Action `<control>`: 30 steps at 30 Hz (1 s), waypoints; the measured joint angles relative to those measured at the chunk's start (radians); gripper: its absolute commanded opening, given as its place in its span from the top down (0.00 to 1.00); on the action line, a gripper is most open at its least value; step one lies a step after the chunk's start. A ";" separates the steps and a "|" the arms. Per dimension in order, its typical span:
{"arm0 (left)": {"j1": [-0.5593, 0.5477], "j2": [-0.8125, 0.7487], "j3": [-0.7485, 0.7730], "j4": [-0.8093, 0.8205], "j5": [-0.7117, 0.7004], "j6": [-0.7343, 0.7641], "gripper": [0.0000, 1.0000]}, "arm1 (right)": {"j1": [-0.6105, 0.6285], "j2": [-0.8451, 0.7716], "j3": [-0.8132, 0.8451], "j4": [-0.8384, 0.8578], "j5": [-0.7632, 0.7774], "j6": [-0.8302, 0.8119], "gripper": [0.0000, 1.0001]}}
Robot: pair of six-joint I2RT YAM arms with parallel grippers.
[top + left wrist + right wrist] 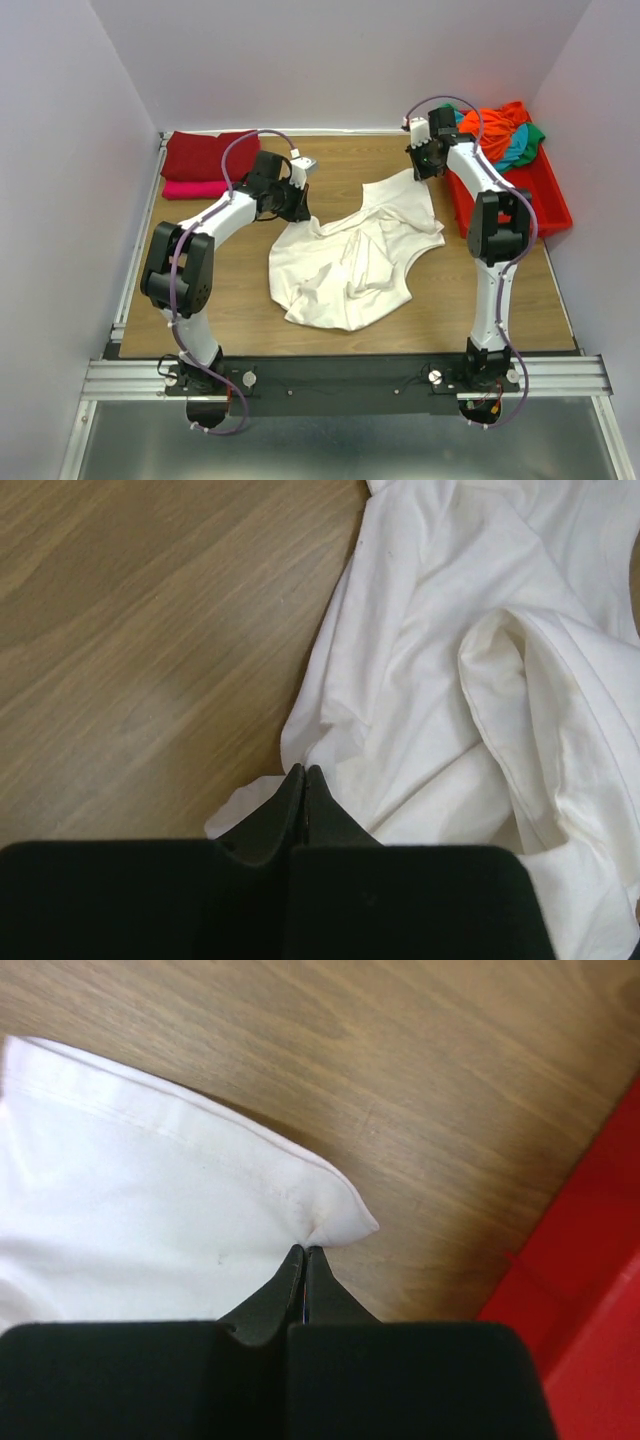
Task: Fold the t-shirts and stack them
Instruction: Flatten the tshirt out
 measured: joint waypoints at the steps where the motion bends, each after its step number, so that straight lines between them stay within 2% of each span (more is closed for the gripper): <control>1: -0.001 0.019 0.019 0.000 0.000 -0.003 1.00 | 0.000 -0.016 -0.004 0.004 0.002 -0.001 0.99; 7: -0.060 0.042 0.071 0.006 0.003 -0.030 1.00 | 0.000 -0.118 -0.008 0.026 0.003 -0.001 0.99; 11: -0.167 -0.053 0.049 0.016 -0.003 -0.072 1.00 | 0.000 -0.151 -0.016 0.039 -0.001 0.000 0.99; 14: -0.230 -0.199 0.008 0.026 -0.034 -0.100 1.00 | 0.000 -0.162 -0.032 0.040 -0.010 0.001 0.99; 19: -0.195 -0.408 -0.018 0.016 -0.185 -0.117 1.00 | 0.000 -0.182 -0.051 0.038 -0.050 0.010 0.99; 24: -0.144 -0.579 0.015 -0.029 -0.325 -0.095 1.00 | 0.000 -0.286 -0.040 0.025 -0.106 0.029 0.99; 30: -0.151 -0.688 0.158 -0.065 -0.346 -0.026 1.00 | 0.000 -0.521 0.101 0.027 -0.194 0.044 0.99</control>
